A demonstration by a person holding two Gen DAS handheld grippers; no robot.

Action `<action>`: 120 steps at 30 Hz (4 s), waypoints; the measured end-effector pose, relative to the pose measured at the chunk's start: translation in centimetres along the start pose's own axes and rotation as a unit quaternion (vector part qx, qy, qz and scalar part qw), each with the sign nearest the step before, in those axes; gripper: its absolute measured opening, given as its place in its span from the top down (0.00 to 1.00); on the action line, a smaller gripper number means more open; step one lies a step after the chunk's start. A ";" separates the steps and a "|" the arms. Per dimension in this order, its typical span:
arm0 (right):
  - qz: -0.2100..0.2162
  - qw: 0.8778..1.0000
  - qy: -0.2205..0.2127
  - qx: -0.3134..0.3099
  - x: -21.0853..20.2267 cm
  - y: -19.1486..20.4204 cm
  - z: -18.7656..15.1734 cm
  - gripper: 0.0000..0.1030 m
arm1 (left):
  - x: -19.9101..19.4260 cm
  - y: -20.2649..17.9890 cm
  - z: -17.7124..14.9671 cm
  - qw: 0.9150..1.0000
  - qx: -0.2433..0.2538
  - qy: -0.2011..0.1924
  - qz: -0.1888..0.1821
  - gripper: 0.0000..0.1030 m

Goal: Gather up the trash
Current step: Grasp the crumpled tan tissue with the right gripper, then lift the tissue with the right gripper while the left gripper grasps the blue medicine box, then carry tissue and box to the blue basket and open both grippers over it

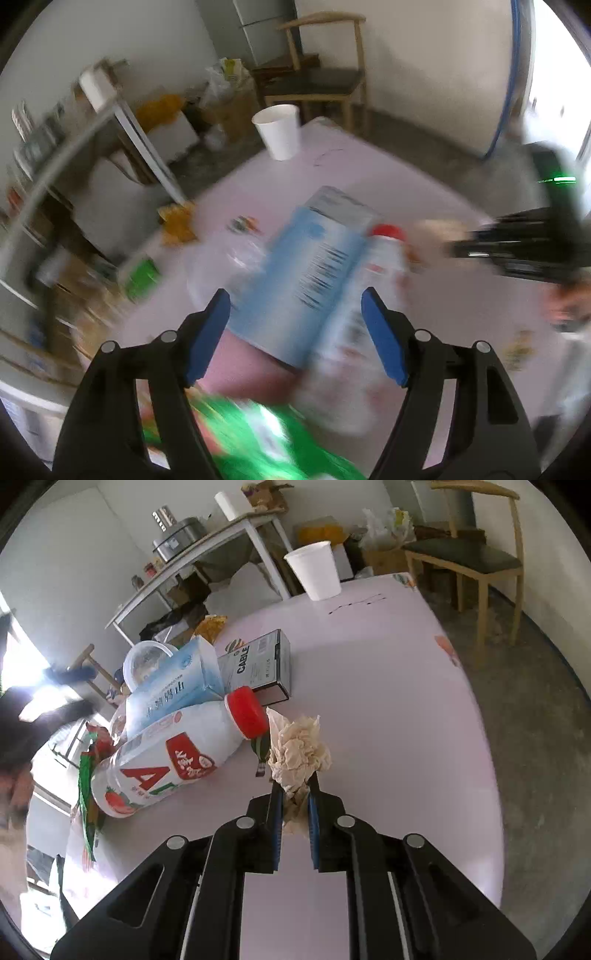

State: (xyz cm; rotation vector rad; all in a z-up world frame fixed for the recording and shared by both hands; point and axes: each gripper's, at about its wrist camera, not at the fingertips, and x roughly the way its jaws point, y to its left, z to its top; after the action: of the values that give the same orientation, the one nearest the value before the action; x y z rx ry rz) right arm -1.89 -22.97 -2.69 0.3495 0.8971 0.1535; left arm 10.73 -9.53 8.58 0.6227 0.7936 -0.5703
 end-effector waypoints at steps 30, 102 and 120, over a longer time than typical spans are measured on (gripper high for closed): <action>0.064 0.997 -0.013 0.031 -1.5 0.1 -0.3 0.87 | 6.4 -3.0 1.7 0.985 0.127 0.110 -0.026 0.29; -0.033 0.889 0.191 0.415 -1.6 -20.1 -42.7 0.66 | -19.7 -26.2 -2.1 0.925 0.021 -0.046 -0.377 0.27; -0.157 0.893 -0.037 0.421 -20.4 -21.6 -43.0 0.26 | -9.3 -42.6 -9.8 0.902 0.136 0.142 -0.386 0.27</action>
State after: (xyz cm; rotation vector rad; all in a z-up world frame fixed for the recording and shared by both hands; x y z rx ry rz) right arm -48.62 -38.74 -20.04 1.0012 0.8954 -0.5700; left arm -27.81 -29.58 -1.78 0.6424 1.2588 -1.3562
